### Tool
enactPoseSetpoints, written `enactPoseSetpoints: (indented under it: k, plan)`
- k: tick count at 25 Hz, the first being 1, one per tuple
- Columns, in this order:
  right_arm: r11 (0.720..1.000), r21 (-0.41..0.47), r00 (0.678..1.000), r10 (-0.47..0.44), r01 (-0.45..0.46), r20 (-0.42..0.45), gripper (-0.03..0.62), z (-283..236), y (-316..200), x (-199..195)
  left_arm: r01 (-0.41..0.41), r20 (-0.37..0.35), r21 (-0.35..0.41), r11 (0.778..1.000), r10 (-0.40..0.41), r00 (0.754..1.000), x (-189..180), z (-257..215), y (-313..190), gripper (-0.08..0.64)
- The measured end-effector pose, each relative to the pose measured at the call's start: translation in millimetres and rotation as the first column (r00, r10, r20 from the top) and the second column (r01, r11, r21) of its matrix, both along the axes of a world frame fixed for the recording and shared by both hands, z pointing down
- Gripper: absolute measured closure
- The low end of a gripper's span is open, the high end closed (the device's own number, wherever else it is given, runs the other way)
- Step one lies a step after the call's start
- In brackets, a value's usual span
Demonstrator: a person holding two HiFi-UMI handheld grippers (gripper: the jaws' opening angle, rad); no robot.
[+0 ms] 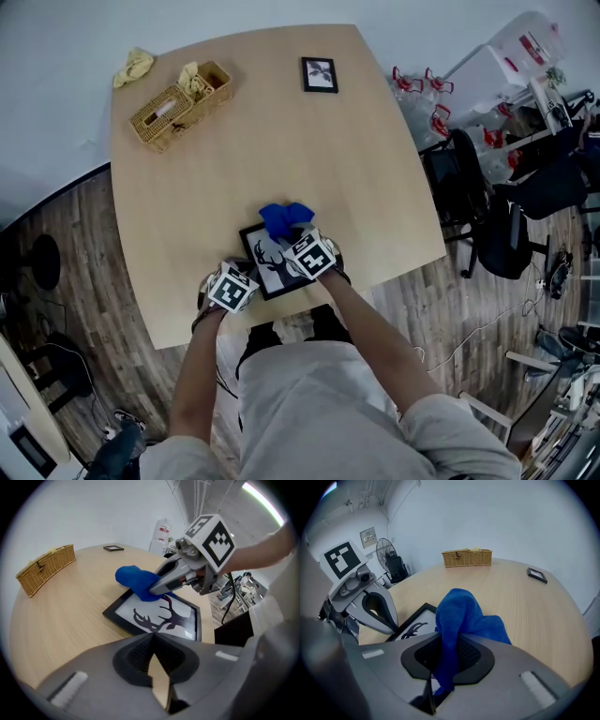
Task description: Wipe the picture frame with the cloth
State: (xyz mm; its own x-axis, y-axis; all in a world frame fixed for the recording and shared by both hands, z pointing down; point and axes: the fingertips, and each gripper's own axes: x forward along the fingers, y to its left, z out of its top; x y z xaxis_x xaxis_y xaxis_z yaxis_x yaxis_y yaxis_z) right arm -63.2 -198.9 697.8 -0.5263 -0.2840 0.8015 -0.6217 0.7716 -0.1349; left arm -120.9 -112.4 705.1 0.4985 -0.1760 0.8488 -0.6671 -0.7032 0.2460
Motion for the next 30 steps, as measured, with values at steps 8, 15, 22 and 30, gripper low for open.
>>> enactPoseSetpoints:
  k: [8, 15, 22, 30]
  plan:
    - [1.000, -0.014, 0.999, -0.025, 0.026, 0.021, 0.541, 1.2, 16.9, 5.9, 0.005, -0.008, 0.014, 1.000, -0.005, 1.000, -1.9, 4.5, -2.1, 0.508]
    - [0.998, -0.044, 0.999, -0.037, 0.038, 0.034, 0.541, 8.4, 47.9, 15.1, -0.027, 0.009, 0.032, 0.999, 0.027, 1.000, -4.2, 7.4, -3.7, 0.508]
    - [0.997, -0.063, 0.998, -0.047, 0.050, 0.050, 0.541, 7.2, 78.1, 25.8, -0.029, 0.029, 0.029, 0.999, 0.028, 0.999, -5.6, 9.5, -2.4, 0.508]
    - [0.994, -0.091, 0.997, -0.060, 0.065, 0.056, 0.541, 8.6, 117.1, 38.5, 0.004, 0.026, 0.027, 1.000, -0.005, 1.000, -6.3, 5.7, -0.6, 0.508]
